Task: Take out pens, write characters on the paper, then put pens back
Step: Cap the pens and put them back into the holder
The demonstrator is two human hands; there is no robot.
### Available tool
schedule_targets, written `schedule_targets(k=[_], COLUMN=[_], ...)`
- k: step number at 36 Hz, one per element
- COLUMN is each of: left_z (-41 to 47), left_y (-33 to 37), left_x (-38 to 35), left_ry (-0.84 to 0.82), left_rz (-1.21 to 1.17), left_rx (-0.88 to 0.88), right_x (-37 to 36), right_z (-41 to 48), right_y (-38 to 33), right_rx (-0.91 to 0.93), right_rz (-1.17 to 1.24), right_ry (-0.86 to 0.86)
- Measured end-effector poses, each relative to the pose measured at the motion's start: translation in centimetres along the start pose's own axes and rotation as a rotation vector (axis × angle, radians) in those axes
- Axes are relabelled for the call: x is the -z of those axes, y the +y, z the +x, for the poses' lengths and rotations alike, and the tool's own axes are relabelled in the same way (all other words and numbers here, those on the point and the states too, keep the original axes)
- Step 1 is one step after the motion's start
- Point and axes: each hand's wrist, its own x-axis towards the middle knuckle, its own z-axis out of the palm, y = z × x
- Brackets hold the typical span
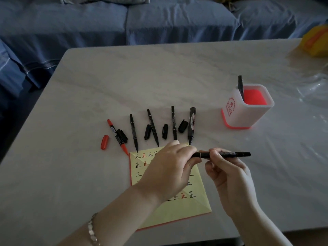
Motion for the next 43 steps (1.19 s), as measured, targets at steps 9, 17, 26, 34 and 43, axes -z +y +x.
schedule_targets(k=[9,17,26,34,43], left_z=[3.4,5.1,8.1,9.9,6.7], left_y=[-0.3,-2.3,-4.1,-4.8,-3.1], left_x=[-1.3,-1.5,-2.3,-4.2,-1.7], left_ry=[-0.021,0.053,-0.038,-0.18,0.02], left_rz=[0.005,0.075,0.305,0.564,0.28], left_rx=[0.176,0.355,0.447,0.432,0.429], right_x=[2.4,5.9,5.9,6.3,3.5], right_z=[3.5,10.1,12.0,9.3,7.0], right_y=[-5.7,-9.6,-8.1,-7.9,-2.2], right_rx=[0.386,0.915,0.757,0.722,0.423], right_rz=[-0.221,-0.836,-1.159,-1.106,-1.184], right_ry=[0.08,0.41,0.386,0.372,0.053])
